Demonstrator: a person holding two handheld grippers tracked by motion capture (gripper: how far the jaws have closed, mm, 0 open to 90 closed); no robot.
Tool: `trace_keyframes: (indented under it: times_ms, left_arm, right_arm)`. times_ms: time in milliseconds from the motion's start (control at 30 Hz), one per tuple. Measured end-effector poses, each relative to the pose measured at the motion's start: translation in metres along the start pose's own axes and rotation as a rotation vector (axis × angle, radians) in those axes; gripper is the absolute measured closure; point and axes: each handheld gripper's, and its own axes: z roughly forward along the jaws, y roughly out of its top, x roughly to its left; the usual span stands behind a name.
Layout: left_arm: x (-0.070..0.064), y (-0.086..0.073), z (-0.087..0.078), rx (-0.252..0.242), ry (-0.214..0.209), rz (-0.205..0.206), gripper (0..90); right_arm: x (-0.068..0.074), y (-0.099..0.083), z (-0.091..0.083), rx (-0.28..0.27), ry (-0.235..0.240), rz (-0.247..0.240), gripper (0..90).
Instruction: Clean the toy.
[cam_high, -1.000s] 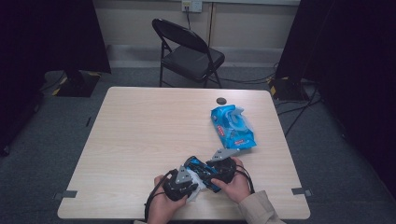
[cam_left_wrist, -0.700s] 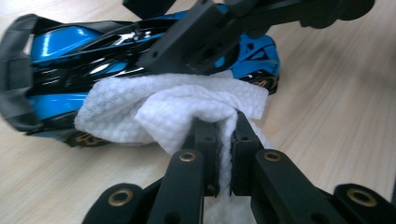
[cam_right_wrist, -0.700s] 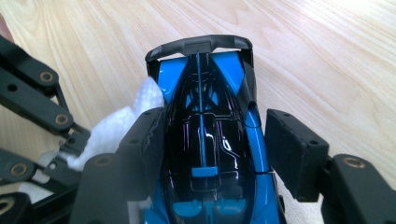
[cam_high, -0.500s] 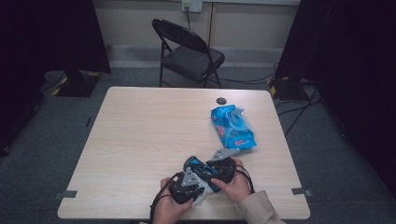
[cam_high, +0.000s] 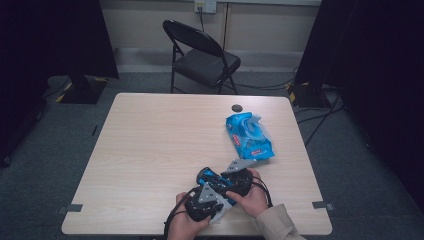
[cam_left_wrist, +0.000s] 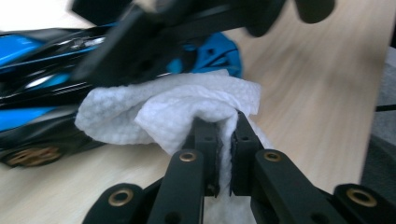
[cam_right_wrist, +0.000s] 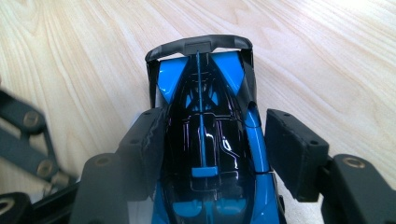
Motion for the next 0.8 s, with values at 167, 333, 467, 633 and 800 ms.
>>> trace_keyframes:
  times_ms: [167, 333, 467, 633, 800]
  left_arm:
    - [-0.007, 0.004, 0.005, 0.004, -0.016, 0.017, 85.2]
    - [-0.012, 0.004, 0.008, -0.003, -0.034, 0.016, 85.2]
    - [-0.015, 0.005, 0.011, -0.008, -0.059, 0.019, 85.1]
    - [-0.022, 0.007, 0.017, -0.019, -0.091, 0.028, 85.1]
    - [-0.029, 0.011, 0.024, -0.025, -0.119, 0.053, 84.8]
  right_arm:
    - [0.0, 0.0, 0.0, -0.002, -0.001, -0.002, 39.2]
    - [0.0, 0.0, 0.0, -0.004, 0.0, 0.0, 39.2]
    - [0.0, 0.0, 0.0, -0.002, -0.001, -0.002, 39.2]
    - [0.0, 0.0, 0.0, -0.006, 0.001, 0.0, 39.2]
    - [0.0, -0.001, 0.0, -0.008, 0.0, 0.001, 39.2]
